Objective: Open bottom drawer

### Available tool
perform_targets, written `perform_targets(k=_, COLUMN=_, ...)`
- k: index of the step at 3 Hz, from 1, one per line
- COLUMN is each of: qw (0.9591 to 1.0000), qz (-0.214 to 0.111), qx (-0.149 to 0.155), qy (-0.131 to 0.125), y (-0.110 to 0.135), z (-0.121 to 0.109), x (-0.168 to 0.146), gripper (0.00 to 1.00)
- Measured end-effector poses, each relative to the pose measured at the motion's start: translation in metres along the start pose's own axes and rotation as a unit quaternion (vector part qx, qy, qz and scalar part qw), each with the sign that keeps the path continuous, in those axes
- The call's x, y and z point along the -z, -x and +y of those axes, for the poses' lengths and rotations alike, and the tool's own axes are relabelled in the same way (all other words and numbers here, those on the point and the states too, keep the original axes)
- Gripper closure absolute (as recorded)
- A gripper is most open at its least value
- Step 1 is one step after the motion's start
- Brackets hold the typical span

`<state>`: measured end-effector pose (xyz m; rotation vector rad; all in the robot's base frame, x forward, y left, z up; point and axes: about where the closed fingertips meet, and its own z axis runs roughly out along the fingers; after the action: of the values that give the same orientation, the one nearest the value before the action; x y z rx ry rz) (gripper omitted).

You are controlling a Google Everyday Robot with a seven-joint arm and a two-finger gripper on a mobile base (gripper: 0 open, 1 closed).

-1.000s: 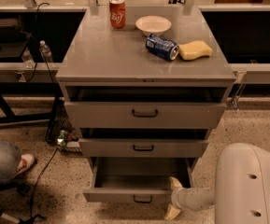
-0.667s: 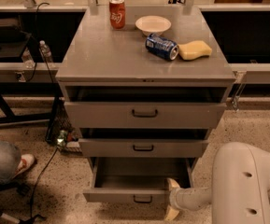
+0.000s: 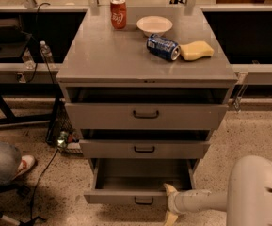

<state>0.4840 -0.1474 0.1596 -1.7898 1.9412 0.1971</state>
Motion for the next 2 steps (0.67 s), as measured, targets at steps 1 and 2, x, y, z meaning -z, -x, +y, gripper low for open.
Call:
perform_targets(k=1, qw=0.9999, qz=-0.012, qx=0.007, qy=0.008, y=0.0024, z=0.0063, x=0.0018, gripper=0.16)
perform_targets(k=2, qw=0.9998, qz=-0.018, qx=0.008, qy=0.006, y=-0.0001, z=0.0098, x=0.0096, gripper=0.38)
